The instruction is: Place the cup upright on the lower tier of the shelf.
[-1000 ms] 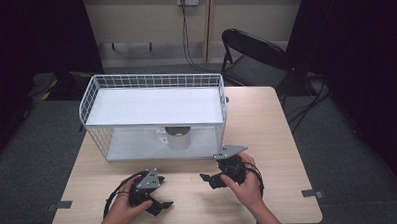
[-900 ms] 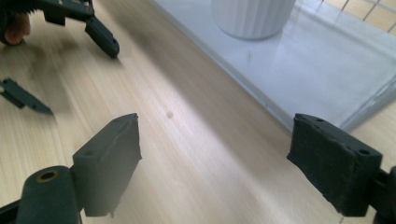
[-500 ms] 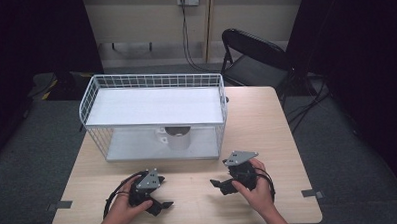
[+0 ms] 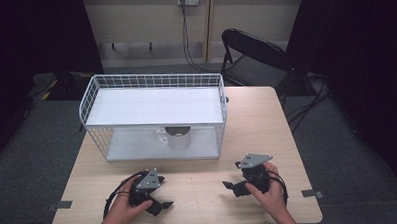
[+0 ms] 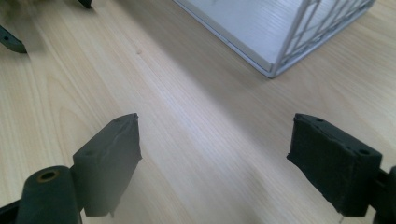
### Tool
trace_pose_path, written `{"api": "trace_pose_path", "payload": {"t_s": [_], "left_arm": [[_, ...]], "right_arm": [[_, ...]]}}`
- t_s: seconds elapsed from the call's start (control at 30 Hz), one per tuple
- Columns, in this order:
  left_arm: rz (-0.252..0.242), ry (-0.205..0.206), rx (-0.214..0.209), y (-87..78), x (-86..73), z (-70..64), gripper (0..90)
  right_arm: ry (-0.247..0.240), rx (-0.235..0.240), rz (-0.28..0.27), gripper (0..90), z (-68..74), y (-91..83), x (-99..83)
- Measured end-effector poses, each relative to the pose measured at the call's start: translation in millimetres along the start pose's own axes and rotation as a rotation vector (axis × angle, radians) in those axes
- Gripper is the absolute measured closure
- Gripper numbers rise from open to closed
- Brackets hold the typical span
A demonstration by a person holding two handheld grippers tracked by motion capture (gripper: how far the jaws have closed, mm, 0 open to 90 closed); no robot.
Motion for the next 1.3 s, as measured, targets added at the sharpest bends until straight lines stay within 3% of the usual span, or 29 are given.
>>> {"api": "trace_pose_path", "payload": {"t_s": [0.47, 0.73, 1.1, 1.27, 1.3], "left_arm": [[0.000, -0.001, 0.000, 0.0, 0.0, -0.1, 9.7], [-0.001, -0.002, 0.002, 0.0, 0.0, -0.2, 9.7], [-0.002, -0.005, 0.004, 0.0, -0.1, -0.4, 9.8], [-0.002, -0.005, 0.004, 0.0, 0.0, -0.5, 9.8], [-0.002, -0.005, 0.004, 0.1, 0.0, -0.4, 9.7]], "right_arm": [[0.027, -0.029, 0.010, 15.8, -13.7, -12.7, -23.0], [0.014, -0.033, 0.009, 15.9, -16.2, -15.2, -28.3], [-0.009, -0.047, 0.095, 15.8, -28.4, -12.9, -51.6], [0.004, -0.032, 0.089, 15.6, -27.3, -11.5, -52.4], [0.011, -0.029, 0.067, 13.7, -28.0, -10.1, -53.4]]}}
Point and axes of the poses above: each handheld gripper's, and its own axes: y roughly forward along the jaws, x roughly out of its top, z roughly to its left, the point moved 6 cm from there along y, roughly forward along the jaws, and after that the axes turned 3 degrees about -z, right-handed, at the moved point
